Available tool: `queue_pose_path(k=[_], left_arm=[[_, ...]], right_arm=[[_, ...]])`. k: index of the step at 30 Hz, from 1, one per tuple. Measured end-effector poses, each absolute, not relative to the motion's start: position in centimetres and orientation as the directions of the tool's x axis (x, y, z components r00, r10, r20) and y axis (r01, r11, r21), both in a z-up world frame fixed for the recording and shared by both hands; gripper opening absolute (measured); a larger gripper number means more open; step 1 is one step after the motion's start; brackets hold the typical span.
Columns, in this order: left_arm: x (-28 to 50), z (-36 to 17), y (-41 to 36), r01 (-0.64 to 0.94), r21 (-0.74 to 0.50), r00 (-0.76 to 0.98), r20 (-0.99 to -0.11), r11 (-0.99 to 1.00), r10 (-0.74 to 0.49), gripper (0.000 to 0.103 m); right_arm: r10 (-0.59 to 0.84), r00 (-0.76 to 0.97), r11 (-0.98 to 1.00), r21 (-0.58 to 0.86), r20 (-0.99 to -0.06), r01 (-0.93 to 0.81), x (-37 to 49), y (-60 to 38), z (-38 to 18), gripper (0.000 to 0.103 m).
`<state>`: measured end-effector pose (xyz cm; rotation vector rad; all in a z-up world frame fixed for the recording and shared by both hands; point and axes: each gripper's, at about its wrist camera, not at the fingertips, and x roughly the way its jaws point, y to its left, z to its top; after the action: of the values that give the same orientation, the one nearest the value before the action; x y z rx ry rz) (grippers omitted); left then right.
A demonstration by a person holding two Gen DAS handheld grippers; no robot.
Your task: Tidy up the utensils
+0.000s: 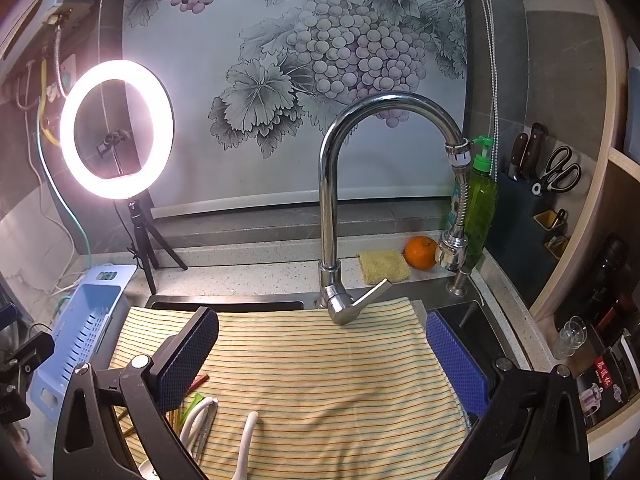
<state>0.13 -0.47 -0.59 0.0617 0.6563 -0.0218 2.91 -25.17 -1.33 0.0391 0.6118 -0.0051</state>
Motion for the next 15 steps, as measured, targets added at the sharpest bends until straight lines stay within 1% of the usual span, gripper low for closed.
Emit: queue_pose_path(k=[15], left_arm=[[0.17,-0.75,-0.96,0.05,0.054,0.788,-0.616,0.997,-0.006,0.102]], right_arm=[[0.01,0.814,0.999,0.042,-0.58,0.018,3.0,-25.51,-1.41,0.102]])
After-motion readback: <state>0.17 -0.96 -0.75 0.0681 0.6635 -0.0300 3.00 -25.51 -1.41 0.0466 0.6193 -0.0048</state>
